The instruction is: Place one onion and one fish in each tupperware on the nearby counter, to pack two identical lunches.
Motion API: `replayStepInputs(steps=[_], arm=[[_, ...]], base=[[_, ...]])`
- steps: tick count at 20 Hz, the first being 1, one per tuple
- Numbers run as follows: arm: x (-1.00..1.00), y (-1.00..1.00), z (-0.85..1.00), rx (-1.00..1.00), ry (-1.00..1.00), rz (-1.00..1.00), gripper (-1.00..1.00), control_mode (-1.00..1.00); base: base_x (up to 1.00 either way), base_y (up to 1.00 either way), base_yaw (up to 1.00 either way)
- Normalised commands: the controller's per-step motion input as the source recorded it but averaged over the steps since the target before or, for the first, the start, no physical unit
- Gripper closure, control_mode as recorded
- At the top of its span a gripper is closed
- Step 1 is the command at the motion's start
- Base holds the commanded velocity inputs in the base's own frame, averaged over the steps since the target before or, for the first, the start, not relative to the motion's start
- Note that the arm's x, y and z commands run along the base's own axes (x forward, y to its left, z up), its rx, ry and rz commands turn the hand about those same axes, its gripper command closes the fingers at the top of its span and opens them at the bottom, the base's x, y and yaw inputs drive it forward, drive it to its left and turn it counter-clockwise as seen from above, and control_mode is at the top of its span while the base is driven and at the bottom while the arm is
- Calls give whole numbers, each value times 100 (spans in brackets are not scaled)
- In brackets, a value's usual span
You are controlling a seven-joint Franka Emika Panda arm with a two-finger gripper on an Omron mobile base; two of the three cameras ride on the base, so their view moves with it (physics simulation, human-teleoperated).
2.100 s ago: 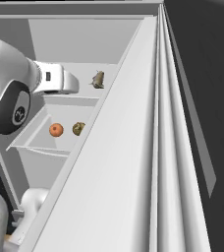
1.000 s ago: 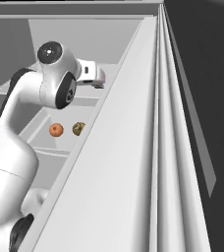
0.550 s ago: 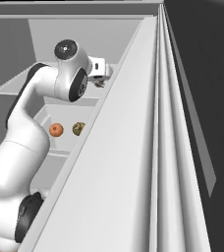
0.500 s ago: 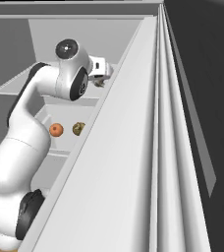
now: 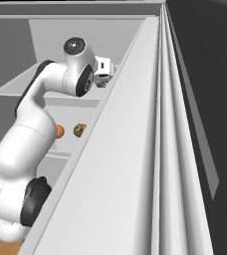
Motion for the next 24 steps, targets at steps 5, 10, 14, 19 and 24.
replayStepInputs(steps=[5, 10, 14, 19, 24], arm=[[18, 0, -30, 0, 7, 1, -100, -100], [21, 0, -26, 0, 3, 4, -100, -100], [24, 0, -32, 0, 0, 3, 100, -100], [17, 12, -29, -1, 2, 1, 100, -100], [-27, 18, -6, 0, -2, -1, 100, -100]], base=[[0, 0, 0], [0, 0, 0], [0, 0, 0], [0, 0, 0], [0, 0, 0]])
